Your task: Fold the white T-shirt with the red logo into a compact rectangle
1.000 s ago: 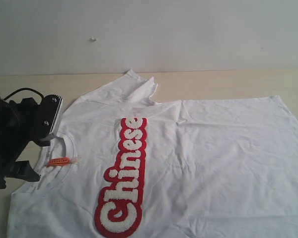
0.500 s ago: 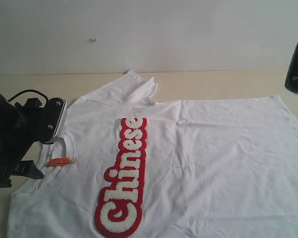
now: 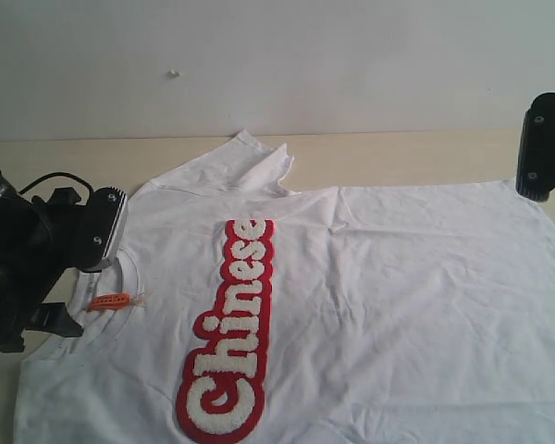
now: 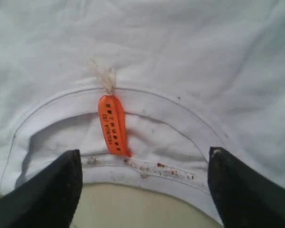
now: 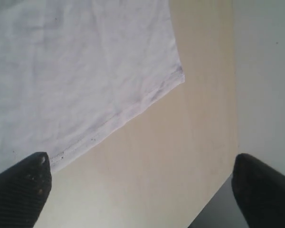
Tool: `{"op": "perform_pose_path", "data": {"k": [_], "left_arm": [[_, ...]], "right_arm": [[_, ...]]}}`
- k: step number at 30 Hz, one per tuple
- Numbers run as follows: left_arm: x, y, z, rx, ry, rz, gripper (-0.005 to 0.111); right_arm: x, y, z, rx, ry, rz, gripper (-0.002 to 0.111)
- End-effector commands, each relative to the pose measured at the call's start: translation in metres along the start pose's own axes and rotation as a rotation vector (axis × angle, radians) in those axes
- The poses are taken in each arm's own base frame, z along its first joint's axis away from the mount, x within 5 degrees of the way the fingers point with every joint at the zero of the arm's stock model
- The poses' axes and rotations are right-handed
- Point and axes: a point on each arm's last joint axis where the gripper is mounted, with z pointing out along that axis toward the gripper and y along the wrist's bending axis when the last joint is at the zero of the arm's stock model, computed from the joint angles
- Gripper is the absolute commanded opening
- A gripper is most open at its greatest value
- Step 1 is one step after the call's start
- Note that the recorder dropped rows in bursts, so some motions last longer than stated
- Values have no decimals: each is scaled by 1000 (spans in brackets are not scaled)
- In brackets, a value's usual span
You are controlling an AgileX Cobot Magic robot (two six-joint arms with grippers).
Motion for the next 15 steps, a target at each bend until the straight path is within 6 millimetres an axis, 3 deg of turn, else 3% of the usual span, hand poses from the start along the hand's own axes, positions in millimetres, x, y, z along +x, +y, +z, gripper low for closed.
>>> {"op": "perform_pose_path", "data": {"k": [1, 7, 11, 15], "left_arm": [[0, 1, 1, -20, -2, 1, 71], [-2, 4, 1, -56, -18, -19, 71], [-2, 4, 1, -59, -18, -19, 71], [-3, 4, 1, -57, -30, -38, 71]], "right_arm": [[-1, -1, 0, 13, -6, -43, 99], [-1, 1, 2, -10, -4, -50, 99], [0, 6, 3, -27, -5, -197, 99], [-2, 0, 0, -15, -5, -206, 99]]}}
